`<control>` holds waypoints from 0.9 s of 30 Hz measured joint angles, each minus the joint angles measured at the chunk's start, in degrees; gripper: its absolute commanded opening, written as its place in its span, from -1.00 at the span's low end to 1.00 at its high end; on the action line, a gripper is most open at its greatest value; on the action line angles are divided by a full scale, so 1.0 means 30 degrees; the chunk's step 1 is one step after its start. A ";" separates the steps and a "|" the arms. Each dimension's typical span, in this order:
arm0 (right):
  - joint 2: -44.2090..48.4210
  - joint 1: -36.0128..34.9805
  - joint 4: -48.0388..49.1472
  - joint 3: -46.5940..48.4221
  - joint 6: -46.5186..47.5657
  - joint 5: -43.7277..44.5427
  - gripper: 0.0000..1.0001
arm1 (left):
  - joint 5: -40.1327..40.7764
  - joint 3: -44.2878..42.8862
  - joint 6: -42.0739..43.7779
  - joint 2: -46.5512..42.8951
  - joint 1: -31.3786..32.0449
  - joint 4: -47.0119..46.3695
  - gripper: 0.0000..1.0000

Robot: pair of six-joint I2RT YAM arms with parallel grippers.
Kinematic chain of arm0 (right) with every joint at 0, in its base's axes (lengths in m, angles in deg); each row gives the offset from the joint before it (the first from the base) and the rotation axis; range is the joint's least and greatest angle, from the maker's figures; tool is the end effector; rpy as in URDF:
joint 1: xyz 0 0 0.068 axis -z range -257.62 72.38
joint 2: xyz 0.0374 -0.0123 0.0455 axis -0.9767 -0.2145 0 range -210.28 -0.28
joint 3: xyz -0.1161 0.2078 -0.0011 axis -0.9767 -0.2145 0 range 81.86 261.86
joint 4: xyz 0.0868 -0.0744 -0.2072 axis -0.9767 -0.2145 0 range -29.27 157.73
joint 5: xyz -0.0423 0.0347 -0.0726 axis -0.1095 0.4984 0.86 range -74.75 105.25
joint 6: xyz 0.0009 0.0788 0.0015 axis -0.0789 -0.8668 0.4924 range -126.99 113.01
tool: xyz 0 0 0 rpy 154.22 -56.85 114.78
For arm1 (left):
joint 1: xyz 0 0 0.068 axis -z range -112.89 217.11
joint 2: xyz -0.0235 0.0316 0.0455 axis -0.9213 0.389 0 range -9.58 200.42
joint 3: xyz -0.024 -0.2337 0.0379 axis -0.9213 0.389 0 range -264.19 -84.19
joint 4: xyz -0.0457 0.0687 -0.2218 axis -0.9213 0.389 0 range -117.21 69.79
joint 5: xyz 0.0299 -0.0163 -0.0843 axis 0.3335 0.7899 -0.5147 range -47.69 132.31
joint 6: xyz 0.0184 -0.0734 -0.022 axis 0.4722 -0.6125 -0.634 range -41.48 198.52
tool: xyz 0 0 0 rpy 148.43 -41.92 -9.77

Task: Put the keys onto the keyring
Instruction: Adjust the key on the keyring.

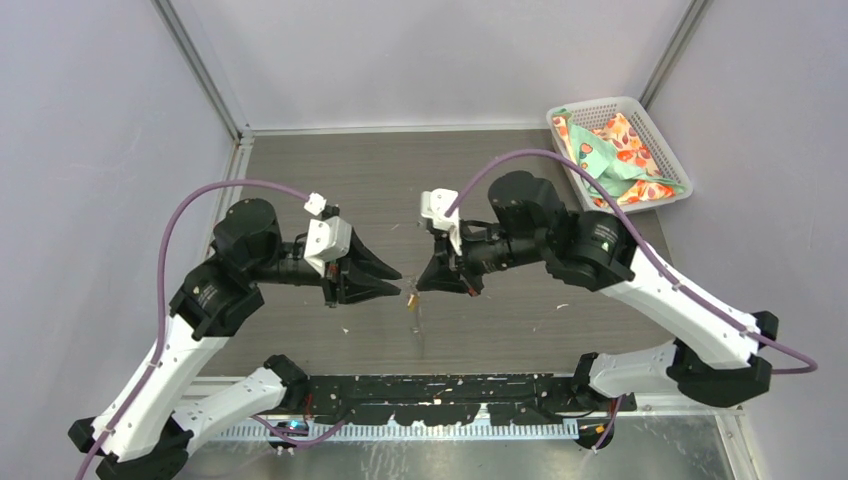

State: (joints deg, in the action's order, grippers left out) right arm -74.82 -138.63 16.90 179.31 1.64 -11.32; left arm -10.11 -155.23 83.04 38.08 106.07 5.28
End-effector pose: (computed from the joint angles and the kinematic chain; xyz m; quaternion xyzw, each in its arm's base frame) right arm 0.0975 0.2385 0.4104 -0.5734 0.6169 0.3982 0.3634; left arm 0.0884 -0.1402 0.4053 0.5190 0.5280 -0.4934 0.4564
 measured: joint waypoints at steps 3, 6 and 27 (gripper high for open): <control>0.1843 0.0000 0.2528 -0.2528 -0.0539 0.0036 -0.99 | 0.0124 -0.0007 -0.0007 -0.0109 0.0000 0.0000 -0.48; 0.3519 0.0000 0.5297 -0.4801 -0.1282 0.0007 -0.99 | 0.0124 -0.0007 -0.0051 -0.0102 0.0000 -0.0015 -0.45; 0.5442 0.0000 1.4396 -1.0316 -0.3993 0.0532 -0.98 | 0.0168 0.0481 -0.2135 0.0240 -0.0022 -0.1639 -0.52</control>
State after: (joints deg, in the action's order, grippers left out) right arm -58.49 -138.63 60.09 148.36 -10.34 -9.73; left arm -9.61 -153.79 76.63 38.80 106.01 0.36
